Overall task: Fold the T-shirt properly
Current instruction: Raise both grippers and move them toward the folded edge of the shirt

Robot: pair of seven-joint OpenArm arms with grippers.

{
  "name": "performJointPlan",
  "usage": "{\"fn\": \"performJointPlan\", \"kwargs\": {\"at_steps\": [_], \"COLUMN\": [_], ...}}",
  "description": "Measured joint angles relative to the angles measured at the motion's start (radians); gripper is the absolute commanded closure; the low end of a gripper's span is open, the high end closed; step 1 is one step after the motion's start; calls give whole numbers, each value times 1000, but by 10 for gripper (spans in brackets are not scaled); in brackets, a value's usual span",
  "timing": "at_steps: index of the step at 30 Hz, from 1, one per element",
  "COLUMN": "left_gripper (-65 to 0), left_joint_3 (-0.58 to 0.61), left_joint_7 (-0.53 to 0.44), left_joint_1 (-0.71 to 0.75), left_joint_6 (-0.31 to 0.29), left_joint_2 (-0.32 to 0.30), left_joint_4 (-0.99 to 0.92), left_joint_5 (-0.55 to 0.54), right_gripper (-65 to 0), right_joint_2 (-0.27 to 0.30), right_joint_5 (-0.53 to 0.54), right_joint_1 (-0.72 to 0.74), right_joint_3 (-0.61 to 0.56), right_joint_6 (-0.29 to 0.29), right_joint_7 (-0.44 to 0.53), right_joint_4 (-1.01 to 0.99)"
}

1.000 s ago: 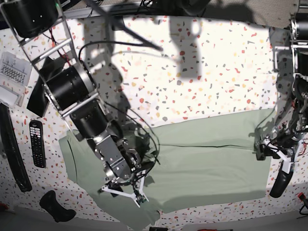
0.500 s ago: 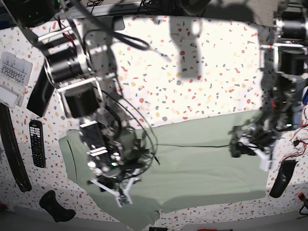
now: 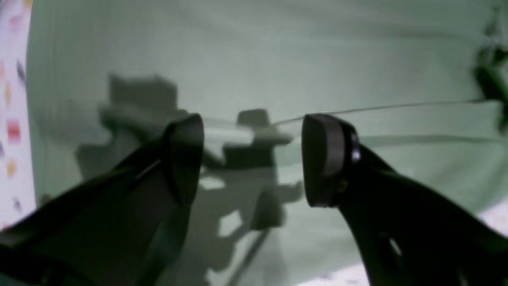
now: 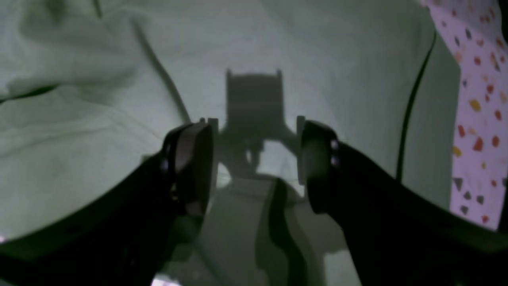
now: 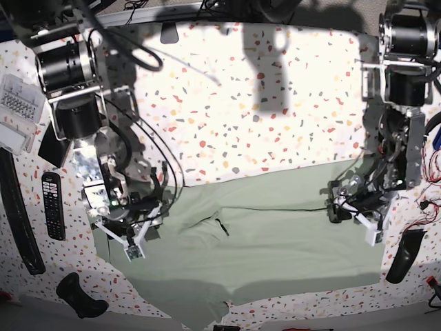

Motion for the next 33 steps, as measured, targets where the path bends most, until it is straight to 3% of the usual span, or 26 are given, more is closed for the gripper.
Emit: {"fn": "performJointPlan", "kwargs": {"at_steps": [7,12,16,28,31,33], "left_gripper": [-360,-360,-360,-360,-360,-360], "left_joint_3": [1,2,2,2,1,1], "left_joint_7": [-6,8,64,-31,-75,-42], "left_joint_1": [80,126,142,130,111,112], "left_joint_6": [7,128,124,135,132,123], "left_joint_2": [-14,-14,-17,-14,-14,-14], "left_joint_4": [218,219,219,2,-64,-72], "left_joint_5": [12,68,68,89,87,85], "right_gripper": [-329,-329,-329,-329,-329,-329], "right_joint_2": [-6,-6,-7,-7,-9,-9], "right_joint_5": [5,24,32,69,70,76], "right_joint_1": [-6,-3,0,-1,2,3], "right_joint_3": [1,3,3,3,3,3], "right_joint_6": [3,6,6,6,6,6], "right_joint_7": [38,64,60,48,6,-15], "right_joint_4": [-100,-149,-149,-150,-150,-148]}}
